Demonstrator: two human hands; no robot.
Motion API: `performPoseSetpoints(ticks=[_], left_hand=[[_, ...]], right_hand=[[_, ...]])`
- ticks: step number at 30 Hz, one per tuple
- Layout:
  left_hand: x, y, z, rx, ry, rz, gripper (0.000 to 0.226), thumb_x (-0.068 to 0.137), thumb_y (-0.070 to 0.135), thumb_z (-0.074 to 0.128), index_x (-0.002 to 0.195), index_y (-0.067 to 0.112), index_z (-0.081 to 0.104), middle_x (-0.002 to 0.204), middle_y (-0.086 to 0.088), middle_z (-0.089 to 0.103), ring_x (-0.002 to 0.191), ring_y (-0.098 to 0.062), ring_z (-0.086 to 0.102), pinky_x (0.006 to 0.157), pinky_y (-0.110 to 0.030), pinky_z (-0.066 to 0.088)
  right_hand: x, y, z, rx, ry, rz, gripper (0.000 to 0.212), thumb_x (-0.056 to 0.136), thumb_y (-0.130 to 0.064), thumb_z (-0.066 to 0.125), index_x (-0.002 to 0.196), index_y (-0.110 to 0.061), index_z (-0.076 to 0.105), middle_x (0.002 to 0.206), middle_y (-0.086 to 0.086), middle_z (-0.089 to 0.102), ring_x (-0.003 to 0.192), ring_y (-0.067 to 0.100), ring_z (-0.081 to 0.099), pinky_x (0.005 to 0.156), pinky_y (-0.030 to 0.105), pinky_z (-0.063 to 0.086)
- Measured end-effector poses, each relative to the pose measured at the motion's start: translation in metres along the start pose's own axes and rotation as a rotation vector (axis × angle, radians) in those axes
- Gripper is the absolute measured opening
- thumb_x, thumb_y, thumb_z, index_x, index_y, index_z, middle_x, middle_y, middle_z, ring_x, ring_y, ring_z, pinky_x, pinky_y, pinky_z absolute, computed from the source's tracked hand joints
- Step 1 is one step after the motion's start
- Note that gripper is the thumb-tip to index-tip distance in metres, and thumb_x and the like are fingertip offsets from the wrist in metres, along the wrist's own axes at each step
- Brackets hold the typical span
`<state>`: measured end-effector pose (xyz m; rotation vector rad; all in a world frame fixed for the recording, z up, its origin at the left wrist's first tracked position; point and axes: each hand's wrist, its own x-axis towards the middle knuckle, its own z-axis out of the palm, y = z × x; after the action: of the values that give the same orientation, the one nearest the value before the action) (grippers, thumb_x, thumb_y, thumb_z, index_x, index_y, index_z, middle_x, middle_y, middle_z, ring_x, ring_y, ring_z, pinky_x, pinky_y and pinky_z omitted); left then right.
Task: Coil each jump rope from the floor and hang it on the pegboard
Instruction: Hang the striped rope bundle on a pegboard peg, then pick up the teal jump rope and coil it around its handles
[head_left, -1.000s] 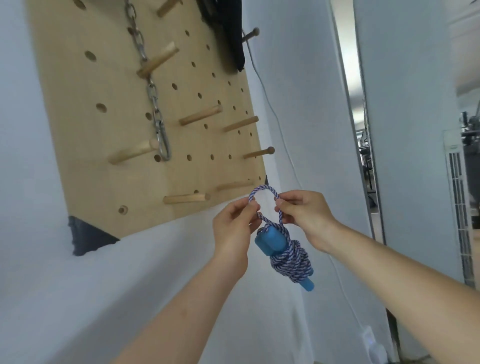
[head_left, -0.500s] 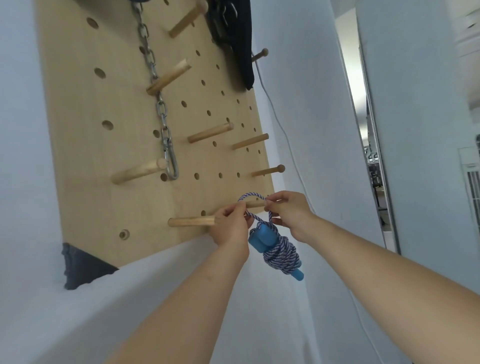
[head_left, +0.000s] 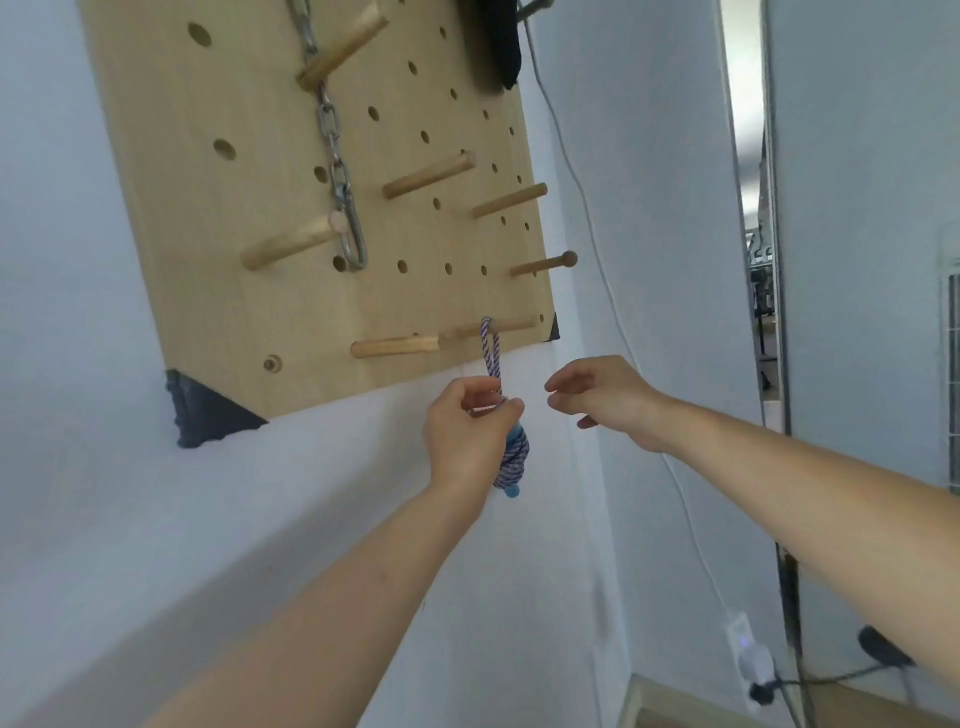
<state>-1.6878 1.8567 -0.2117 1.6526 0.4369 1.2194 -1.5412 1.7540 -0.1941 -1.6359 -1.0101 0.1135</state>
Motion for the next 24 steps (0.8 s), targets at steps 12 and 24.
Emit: performPoseSetpoints(ticks=[12, 24], left_hand=[[-0.149, -0.092, -0.002, 0.285, -0.901, -0.12, 0.013, 0.084, 0.013, 0.076, 0.095, 0.018, 0.073, 0.078, -0.002, 0.071, 0.071, -0.014, 0.064, 0.069, -0.03, 0.055], [-0.323, -0.305, 0.083, 0.527, -1.204, -0.339, 0.01, 0.083, 0.019, 0.077, 0.092, 0.015, 0.079, 0.077, 0.006, 0.073, 0.068, -0.005, 0.062, 0.064, -0.017, 0.047]], right_hand=[[-0.225, 0.122, -0.026, -0.38, -0.103, -0.05, 0.012, 0.084, -0.016, 0.075, 0.086, -0.028, 0.073, 0.081, -0.019, 0.068, 0.076, 0.003, 0.062, 0.064, 0.013, 0.046], [-0.402, 0.376, 0.018, -0.528, -0.459, 0.447, 0.007, 0.081, -0.011, 0.068, 0.082, -0.017, 0.072, 0.07, -0.012, 0.062, 0.064, 0.004, 0.058, 0.061, 0.024, 0.046]])
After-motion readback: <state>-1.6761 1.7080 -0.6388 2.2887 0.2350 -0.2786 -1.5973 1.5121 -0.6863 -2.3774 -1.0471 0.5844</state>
